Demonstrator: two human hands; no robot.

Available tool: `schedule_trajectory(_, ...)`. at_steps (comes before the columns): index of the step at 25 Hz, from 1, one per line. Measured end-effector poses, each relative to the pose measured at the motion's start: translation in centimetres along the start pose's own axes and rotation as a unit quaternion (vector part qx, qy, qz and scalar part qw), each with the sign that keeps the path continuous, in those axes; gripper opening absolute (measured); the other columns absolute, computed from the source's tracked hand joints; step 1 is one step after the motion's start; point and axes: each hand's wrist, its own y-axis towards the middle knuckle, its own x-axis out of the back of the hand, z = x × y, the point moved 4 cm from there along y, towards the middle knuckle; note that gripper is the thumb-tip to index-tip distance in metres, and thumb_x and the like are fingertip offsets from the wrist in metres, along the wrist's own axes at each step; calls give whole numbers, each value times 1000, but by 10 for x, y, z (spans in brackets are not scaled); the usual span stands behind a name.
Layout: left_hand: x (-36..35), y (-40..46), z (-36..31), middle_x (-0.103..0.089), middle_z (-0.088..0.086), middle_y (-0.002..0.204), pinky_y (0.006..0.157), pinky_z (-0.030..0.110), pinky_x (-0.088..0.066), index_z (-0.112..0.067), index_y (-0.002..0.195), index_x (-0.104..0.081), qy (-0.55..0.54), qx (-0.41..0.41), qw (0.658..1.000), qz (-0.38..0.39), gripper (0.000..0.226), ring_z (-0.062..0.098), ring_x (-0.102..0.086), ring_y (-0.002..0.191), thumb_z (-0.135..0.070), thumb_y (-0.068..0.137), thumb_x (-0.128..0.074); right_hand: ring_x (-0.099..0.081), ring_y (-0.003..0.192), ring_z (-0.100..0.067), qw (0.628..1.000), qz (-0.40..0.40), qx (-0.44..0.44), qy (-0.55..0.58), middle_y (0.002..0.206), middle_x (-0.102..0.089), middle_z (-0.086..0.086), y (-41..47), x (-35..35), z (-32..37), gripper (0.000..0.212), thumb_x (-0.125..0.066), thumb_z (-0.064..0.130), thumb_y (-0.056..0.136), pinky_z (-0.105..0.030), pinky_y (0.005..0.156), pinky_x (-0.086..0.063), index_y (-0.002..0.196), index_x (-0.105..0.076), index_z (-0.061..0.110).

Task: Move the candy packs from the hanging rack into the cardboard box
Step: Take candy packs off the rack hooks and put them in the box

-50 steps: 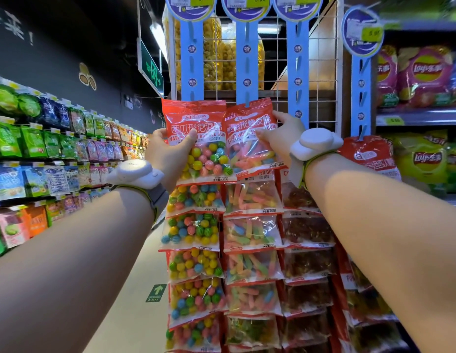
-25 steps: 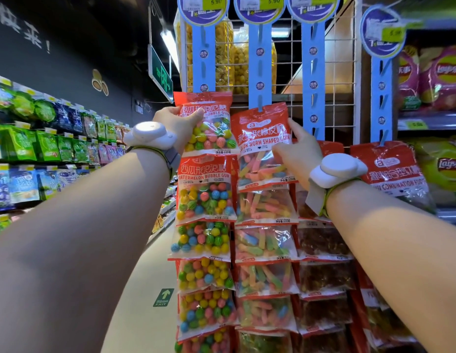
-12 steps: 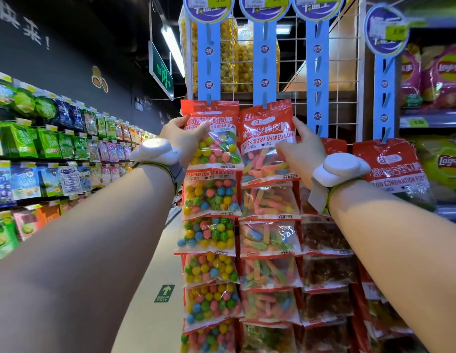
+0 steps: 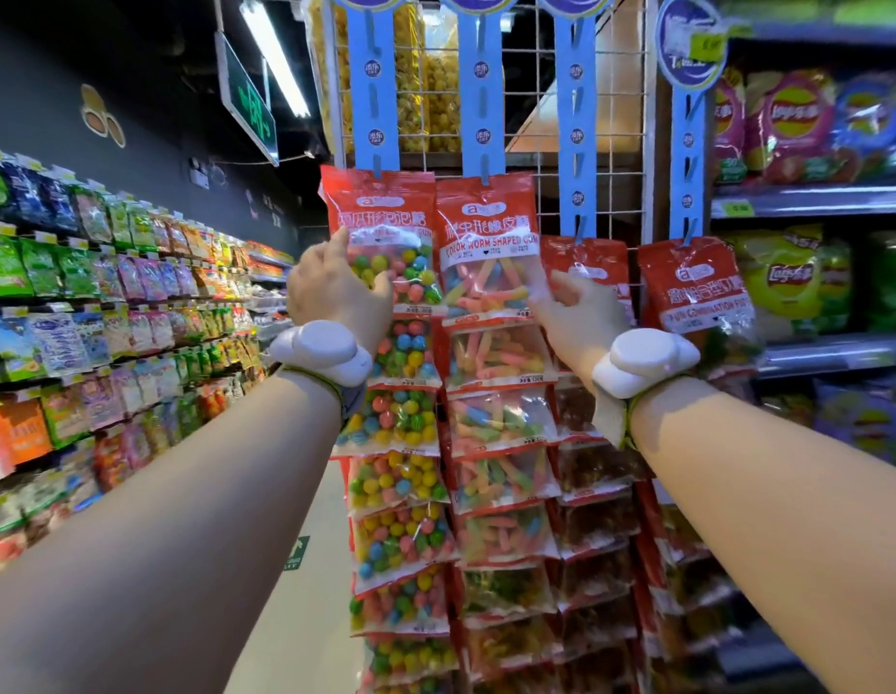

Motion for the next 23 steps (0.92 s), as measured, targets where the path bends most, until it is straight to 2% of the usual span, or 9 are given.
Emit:
schedule_trajectory(3,9,-21,-11,-42,4,145,112,41,-27,-25,147,-36,29,-25,999,18,66,30,-34,134,-44,88,-59,-52,124,-21,999,5,-37,-29,138,-54,3,-16,24,-16,52,-54,35,91,-26,93,-40,141,-43,26)
schedule_trajectory(6,11,-49,-39,-45,5,144,113,42,-25,-24,146,-37,22,-33,998,42,65,31,-36,134,-43,87,-58,-57,115,-23,997,22,-33,-68,130,-59,4,-38,56,-35,49,-53,33,91,-26,84,-42,139,-44,29)
schedule_trajectory(9,3,-88,-72,-50,8,139,110,42,-31,-24,147,-36,9,-50,996,76,66,33,-42,130,-43,88,-59,-58,111,-26,993,18,-9,-119,123,-63,3,-59,90,-53,43,-54,36,89,-35,91,-49,132,-49,30)
schedule_trajectory(12,-17,-150,-119,-53,12,136,104,42,-38,-21,147,-37,-15,-66,991,111,65,36,-46,126,-39,89,-59,-49,125,-26,982,38,-46,-177,137,-53,0,-79,143,-93,57,-53,43,89,-41,101,-45,141,-39,26)
schedule_trajectory(14,-35,-191,-147,-58,15,130,102,42,-39,-20,147,-37,-30,-54,987,148,67,37,-49,122,-38,87,-60,-44,129,-28,975,72,-49,-207,141,-50,-2,-92,178,-119,60,-54,44,90,-40,100,-46,144,-36,24)
schedule_trajectory(18,-66,-279,-212,-53,13,139,106,43,-41,-19,150,-32,-76,-46,966,242,74,35,-48,128,-41,85,-62,-54,119,-26,961,101,-94,-240,136,-53,-2,-119,257,-175,68,-54,47,90,-37,87,-53,148,-26,26)
schedule_trajectory(21,-84,-349,-259,-49,12,143,107,42,-40,-18,150,-31,-94,-63,947,300,71,34,-45,130,-37,88,-60,-54,119,-28,949,105,-151,-255,140,-50,-4,-143,310,-221,71,-55,46,89,-42,87,-54,150,-23,26)
schedule_trajectory(23,-98,-390,-282,-47,11,145,107,41,-40,-18,151,-30,-100,-70,938,326,71,34,-43,132,-35,89,-60,-59,106,-28,938,114,-182,-271,139,-51,-5,-160,335,-251,71,-54,46,90,-41,81,-56,150,-21,25)
